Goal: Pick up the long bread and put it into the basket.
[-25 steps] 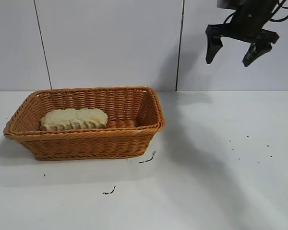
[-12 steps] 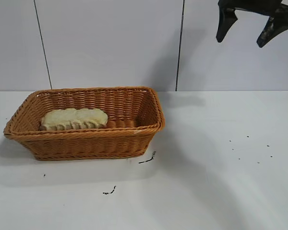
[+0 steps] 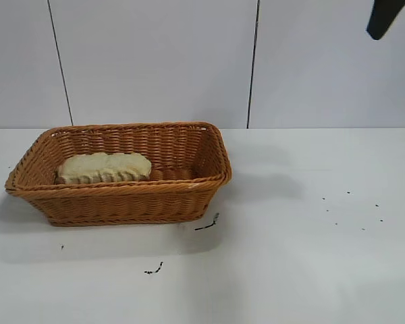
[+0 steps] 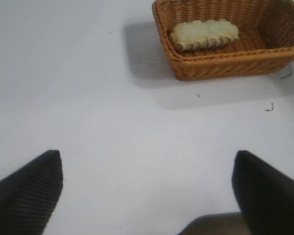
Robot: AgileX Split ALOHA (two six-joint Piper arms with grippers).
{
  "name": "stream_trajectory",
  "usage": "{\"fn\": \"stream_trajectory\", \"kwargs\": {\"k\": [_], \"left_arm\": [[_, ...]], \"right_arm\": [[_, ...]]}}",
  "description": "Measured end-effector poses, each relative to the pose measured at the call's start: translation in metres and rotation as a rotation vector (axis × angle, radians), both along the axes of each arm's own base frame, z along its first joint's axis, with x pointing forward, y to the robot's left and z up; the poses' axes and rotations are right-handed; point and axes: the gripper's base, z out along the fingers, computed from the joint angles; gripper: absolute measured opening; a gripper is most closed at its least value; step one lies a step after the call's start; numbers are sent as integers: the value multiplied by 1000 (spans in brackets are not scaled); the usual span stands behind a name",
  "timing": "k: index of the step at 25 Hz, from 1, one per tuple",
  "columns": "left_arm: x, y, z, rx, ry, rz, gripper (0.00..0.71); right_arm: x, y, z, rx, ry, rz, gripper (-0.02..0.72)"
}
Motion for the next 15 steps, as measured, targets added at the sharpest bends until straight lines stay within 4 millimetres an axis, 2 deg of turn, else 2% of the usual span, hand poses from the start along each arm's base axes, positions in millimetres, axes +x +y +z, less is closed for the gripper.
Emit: {"fn": "stream_trajectory", "kwargs": {"k": [4,8,10,15], "left_arm": [[0,0,0,0,0,0,692],[0,0,0,0,0,0,692],[0,0,0,0,0,0,692],[0,0,0,0,0,0,692]], "right_arm": [[-57,-2,-26,-5,-58,-5,689],[-102,-5,-49,-7,-201,-13,689],[-118,-5,-54,-3,-287,-18,689],[-146,-6,-45,11,-517,-30,689]]}}
